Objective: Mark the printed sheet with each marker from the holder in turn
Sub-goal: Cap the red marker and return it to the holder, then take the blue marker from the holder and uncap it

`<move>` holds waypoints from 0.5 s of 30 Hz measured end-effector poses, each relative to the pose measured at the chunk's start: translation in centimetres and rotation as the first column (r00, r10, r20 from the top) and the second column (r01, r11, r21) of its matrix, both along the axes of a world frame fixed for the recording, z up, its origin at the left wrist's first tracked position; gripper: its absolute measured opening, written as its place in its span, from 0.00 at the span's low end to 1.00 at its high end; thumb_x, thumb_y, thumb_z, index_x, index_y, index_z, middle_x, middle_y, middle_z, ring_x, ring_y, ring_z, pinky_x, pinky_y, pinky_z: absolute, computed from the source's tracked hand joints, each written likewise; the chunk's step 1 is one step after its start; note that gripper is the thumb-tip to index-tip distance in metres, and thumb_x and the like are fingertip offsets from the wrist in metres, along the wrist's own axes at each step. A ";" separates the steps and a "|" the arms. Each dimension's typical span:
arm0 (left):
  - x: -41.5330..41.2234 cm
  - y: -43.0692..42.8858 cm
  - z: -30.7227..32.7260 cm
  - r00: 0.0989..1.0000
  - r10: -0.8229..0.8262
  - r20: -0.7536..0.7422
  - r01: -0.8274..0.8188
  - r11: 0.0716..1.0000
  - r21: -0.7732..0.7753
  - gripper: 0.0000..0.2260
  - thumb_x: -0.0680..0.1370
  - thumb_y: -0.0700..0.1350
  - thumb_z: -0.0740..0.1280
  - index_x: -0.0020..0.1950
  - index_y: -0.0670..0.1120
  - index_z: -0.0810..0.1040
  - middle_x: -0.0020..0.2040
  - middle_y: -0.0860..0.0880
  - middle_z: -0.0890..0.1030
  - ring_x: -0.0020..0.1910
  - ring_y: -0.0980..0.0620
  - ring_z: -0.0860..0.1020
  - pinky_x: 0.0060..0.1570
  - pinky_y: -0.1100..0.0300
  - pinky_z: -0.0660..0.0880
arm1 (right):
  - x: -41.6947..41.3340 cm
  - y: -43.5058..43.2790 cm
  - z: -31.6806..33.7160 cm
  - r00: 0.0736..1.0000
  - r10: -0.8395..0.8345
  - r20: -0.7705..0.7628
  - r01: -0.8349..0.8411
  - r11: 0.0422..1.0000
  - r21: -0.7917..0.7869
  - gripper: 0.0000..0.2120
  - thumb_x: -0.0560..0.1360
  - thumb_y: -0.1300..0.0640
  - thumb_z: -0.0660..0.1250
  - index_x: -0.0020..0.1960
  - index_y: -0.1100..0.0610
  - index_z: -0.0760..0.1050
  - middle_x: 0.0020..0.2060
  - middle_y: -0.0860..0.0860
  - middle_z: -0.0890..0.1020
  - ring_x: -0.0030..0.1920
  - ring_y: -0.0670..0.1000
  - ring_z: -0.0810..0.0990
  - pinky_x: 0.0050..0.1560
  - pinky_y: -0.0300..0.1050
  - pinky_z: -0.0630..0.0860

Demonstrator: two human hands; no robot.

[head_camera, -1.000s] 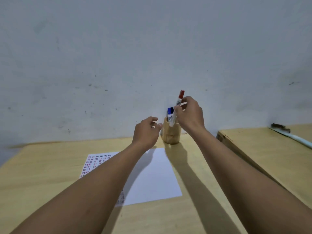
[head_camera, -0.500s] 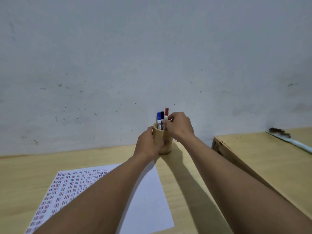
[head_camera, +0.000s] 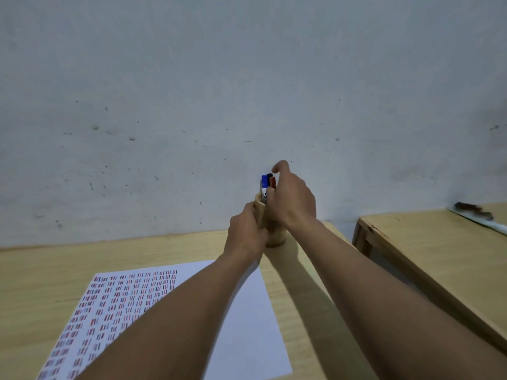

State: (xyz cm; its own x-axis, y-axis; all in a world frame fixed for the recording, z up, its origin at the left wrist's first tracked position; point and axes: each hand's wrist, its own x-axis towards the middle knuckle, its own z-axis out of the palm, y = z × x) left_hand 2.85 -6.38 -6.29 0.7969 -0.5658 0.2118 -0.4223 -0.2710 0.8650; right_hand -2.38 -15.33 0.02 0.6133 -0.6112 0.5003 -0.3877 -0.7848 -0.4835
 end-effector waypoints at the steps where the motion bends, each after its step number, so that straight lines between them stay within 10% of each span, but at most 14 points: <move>1: 0.0 0.0 0.0 1.000 -0.001 0.003 0.001 1.000 0.004 0.20 0.74 0.37 0.65 0.64 0.49 0.75 0.55 0.47 0.83 0.52 0.47 0.81 0.52 0.51 0.81 | 0.2 0.1 0.0 0.999 0.027 -0.030 -0.028 0.998 -0.055 0.20 0.78 0.60 0.61 0.69 0.51 0.68 0.52 0.53 0.80 0.48 0.58 0.79 0.41 0.48 0.69; 15: 0.0 0.2 0.0 1.000 0.011 0.001 -0.011 1.000 0.002 0.25 0.71 0.33 0.61 0.68 0.47 0.74 0.56 0.45 0.83 0.53 0.45 0.81 0.53 0.49 0.81 | -0.6 0.0 0.8 0.993 0.058 -0.106 -0.083 0.964 -0.253 0.10 0.78 0.53 0.65 0.59 0.54 0.73 0.50 0.53 0.74 0.45 0.57 0.76 0.43 0.50 0.77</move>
State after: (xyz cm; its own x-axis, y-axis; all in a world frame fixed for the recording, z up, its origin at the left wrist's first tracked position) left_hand 2.85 -6.20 -6.29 0.8028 -0.5575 0.2115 -0.4203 -0.2775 0.8639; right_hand -2.99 -15.33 0.80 0.7037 -0.4233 0.5707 -0.3618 -0.9047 -0.2250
